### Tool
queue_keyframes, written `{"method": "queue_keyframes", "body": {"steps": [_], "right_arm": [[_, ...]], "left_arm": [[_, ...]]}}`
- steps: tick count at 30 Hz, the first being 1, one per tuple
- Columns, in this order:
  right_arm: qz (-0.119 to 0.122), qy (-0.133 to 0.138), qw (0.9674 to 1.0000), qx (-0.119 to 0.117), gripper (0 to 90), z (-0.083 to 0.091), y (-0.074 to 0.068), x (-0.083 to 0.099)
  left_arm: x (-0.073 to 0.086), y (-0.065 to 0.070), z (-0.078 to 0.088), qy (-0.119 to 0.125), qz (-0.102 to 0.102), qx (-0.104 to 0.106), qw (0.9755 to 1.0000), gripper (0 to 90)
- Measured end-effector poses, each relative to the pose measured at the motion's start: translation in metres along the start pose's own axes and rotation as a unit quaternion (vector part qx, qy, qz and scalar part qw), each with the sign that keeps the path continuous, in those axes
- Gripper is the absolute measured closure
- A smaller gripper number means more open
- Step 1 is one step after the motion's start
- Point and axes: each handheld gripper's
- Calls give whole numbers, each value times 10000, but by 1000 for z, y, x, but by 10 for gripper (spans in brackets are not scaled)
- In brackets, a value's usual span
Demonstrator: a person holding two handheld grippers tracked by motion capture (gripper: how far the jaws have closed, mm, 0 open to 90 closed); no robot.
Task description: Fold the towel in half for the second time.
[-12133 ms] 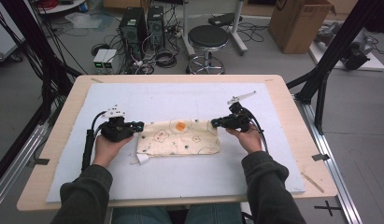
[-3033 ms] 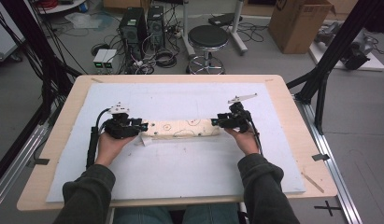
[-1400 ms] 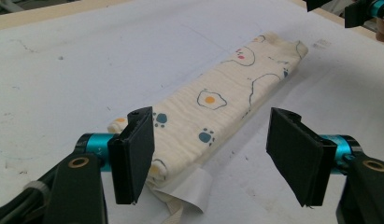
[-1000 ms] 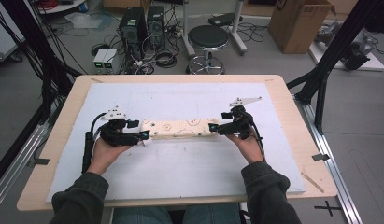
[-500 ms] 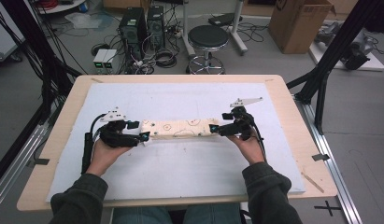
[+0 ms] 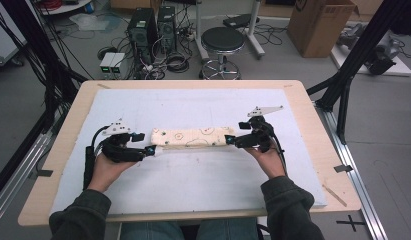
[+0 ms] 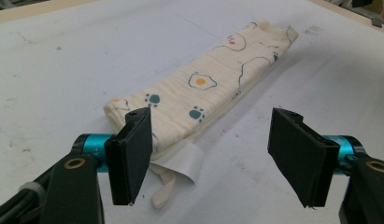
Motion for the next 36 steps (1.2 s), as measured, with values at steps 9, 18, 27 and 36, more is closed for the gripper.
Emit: {"method": "queue_keyframes", "body": {"steps": [9,18,27,36], "right_arm": [[-3,40,10000,0,124,5,-1,8],[2,36,10000,-3,124,9,-2,15],[61,52,10000,-23,124,13,-5,18],[-35,28,10000,1,124,14,0,30]], "left_arm": [[5,2,7,-14,-41,-18,10000,312],[11,6,14,-23,-53,-1,10000,309],[17,8,20,-37,-69,-40,10000,305],[21,11,25,-2,-82,-35,10000,300]]}}
Point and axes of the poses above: each handheld gripper's, and its own axes: z roughly backward along the jaws, x roughly out of its underside, y roughly to its right, and after that the axes turned 5 degrees about -z, right-handed
